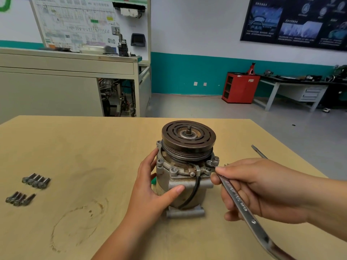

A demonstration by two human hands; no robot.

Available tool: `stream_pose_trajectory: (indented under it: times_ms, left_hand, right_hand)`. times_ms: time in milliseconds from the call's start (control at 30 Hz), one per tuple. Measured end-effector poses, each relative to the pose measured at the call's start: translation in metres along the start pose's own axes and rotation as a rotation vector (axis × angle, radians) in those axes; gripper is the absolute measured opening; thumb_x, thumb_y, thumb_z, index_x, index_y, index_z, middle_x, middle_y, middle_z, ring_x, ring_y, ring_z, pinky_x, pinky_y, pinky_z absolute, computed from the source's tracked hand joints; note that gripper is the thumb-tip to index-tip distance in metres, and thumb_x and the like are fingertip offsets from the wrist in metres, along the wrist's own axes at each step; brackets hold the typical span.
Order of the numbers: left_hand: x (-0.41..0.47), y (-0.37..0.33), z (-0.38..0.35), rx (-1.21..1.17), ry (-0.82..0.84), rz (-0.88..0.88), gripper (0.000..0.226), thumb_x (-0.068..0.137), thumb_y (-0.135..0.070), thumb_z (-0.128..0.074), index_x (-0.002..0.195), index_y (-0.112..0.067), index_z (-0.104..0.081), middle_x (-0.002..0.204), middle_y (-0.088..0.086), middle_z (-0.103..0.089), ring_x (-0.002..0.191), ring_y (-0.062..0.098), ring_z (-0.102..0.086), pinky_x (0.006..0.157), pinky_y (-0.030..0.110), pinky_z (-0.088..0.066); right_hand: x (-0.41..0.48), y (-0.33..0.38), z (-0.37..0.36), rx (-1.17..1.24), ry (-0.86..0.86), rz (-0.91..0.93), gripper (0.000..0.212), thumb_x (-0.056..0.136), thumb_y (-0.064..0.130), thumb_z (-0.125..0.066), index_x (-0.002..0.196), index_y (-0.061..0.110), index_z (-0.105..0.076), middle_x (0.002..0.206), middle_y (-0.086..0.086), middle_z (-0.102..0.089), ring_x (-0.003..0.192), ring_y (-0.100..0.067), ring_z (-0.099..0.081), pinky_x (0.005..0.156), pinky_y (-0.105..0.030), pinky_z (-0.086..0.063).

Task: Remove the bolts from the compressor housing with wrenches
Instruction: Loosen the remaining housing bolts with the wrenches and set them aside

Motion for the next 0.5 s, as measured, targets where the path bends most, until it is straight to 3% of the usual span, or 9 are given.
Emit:
stream_pose_trajectory:
  times_ms: [100,200,267,333,433,500]
  left_hand:
    - [0.0,0.001,0.0,-0.001,0.001,-0.004,0.087,0.058,-0.057,-0.074,0.134,-0.052,-0.032,0.142,-0.02,-0.043,0.13,-0.002,-0.042,0.101,0.014,-0.037]
    - [0.0,0.001,0.0,-0.003,0.003,0.002,0.085,0.058,-0.057,-0.074,0.131,-0.058,-0.032,0.141,-0.024,-0.043,0.13,-0.004,-0.041,0.098,0.008,-0.037]
    - [0.0,0.001,0.001,0.0,0.004,0.002,0.083,0.058,-0.057,-0.074,0.129,-0.063,-0.031,0.141,-0.025,-0.042,0.13,-0.004,-0.041,0.098,0.008,-0.036]
    - [0.0,0.001,0.001,0.0,0.004,0.002,0.083,0.057,-0.058,-0.074,0.128,-0.065,-0.031,0.141,-0.025,-0.043,0.13,-0.004,-0.041,0.098,0.008,-0.036]
    - [-0.001,0.0,0.001,-0.002,0.008,0.007,0.081,0.057,-0.058,-0.074,0.125,-0.071,-0.03,0.14,-0.027,-0.042,0.129,-0.006,-0.041,0.095,0.004,-0.035]
    - [-0.001,-0.001,0.001,0.002,0.009,0.006,0.081,0.057,-0.058,-0.073,0.124,-0.072,-0.029,0.14,-0.028,-0.041,0.129,-0.007,-0.04,0.095,0.003,-0.035]
  right_hand:
    - [0.001,0.006,0.014,-0.272,0.015,-0.065,0.028,0.083,0.036,-0.047,0.084,0.009,-0.054,0.048,-0.008,-0.058,0.034,-0.013,-0.049,0.046,-0.025,-0.046]
    - [-0.003,0.032,0.034,-0.795,0.043,-0.183,0.037,0.083,0.049,-0.044,0.078,0.016,-0.061,0.051,0.0,-0.059,0.043,-0.012,-0.054,0.055,-0.025,-0.048]
    - [-0.003,0.047,0.044,-1.081,-0.042,-0.198,0.046,0.075,0.063,-0.044,0.072,0.022,-0.064,0.052,0.006,-0.06,0.047,-0.006,-0.054,0.06,-0.019,-0.045]
    - [0.002,0.052,0.055,-1.295,-0.222,-0.057,0.049,0.061,0.073,-0.039,0.069,0.033,-0.065,0.058,0.016,-0.061,0.052,0.002,-0.054,0.058,-0.013,-0.038]
    - [0.008,0.049,0.064,-1.319,-0.352,0.163,0.042,0.056,0.073,-0.039,0.074,0.045,-0.065,0.074,0.023,-0.064,0.072,0.006,-0.057,0.061,-0.012,-0.039]
    - [0.003,0.047,0.069,-1.228,-0.319,0.134,0.034,0.058,0.067,-0.046,0.072,0.045,-0.067,0.072,0.023,-0.065,0.071,0.008,-0.057,0.06,-0.011,-0.043]
Point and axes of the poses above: each hand's wrist, its own x-axis towards the middle knuckle, its own z-axis out of the back of the hand, y = z × x, the point moved 1 cm from there along x, towards the middle knuckle
